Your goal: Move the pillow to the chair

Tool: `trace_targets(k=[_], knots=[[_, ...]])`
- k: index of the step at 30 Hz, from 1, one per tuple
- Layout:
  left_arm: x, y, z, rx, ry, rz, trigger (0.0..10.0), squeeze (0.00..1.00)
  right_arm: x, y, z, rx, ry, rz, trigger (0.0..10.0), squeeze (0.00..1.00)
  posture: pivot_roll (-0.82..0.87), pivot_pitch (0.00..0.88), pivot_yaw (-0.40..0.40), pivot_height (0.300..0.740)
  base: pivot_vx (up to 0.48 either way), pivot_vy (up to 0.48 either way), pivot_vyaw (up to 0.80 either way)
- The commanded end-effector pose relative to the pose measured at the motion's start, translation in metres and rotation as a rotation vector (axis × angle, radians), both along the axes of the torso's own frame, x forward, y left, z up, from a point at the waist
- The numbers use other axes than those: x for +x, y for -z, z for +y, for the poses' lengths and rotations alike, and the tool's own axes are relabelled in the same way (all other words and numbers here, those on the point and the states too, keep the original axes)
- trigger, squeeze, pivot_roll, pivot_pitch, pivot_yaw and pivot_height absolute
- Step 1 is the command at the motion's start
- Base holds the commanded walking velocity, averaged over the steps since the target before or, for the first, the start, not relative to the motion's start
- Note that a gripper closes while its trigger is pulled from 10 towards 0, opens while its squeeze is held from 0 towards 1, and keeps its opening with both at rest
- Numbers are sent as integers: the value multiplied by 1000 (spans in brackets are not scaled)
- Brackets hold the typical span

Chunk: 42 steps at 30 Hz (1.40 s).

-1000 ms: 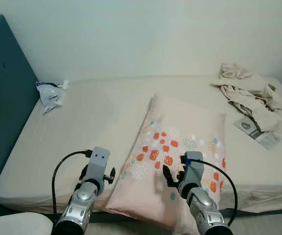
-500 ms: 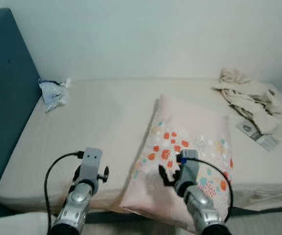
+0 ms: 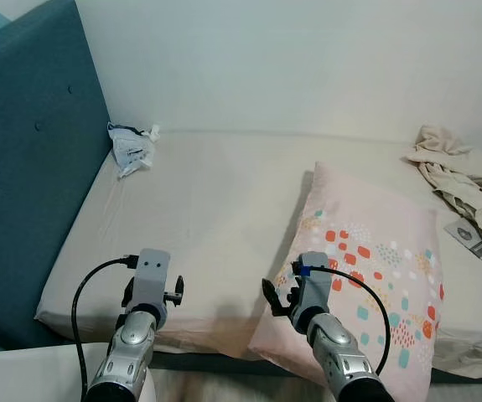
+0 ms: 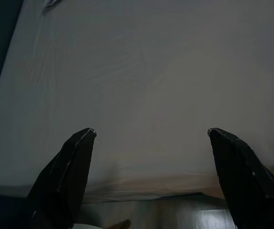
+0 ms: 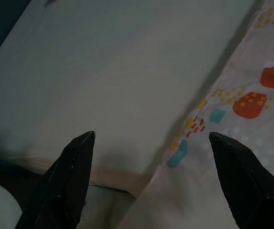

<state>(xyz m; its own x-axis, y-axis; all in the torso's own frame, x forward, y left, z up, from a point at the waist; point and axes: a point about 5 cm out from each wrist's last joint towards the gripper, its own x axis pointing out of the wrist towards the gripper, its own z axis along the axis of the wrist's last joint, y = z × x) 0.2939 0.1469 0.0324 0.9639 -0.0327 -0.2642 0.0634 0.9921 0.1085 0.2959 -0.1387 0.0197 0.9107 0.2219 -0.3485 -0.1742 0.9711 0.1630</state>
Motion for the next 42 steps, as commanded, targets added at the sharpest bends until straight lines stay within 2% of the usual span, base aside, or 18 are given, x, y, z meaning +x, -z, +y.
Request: trace_targets(k=[1,7,28,31,42], knots=[[-6,5,0,16,23,17,10000,0,-6,8,0,5,8,39,10000,0,-35,76,-36,740,0,0,0],[-7,5,-2,29,48,15,10000,0,-7,9,0,4,15,40,10000,0,-32,80,-32,740,0,0,0],[-7,7,-6,20,72,34,10000,0,-10,10,-6,-3,42,41,10000,0,-50,93,-18,740,0,-476,0],[-9,10,-11,29,147,74,10000,0,-10,10,-7,-3,48,41,10000,0,-53,95,-15,740,0,320,0],[-7,8,-11,65,127,55,10000,0,-11,9,-7,-7,51,35,10000,0,-51,96,-12,740,0,392,0]])
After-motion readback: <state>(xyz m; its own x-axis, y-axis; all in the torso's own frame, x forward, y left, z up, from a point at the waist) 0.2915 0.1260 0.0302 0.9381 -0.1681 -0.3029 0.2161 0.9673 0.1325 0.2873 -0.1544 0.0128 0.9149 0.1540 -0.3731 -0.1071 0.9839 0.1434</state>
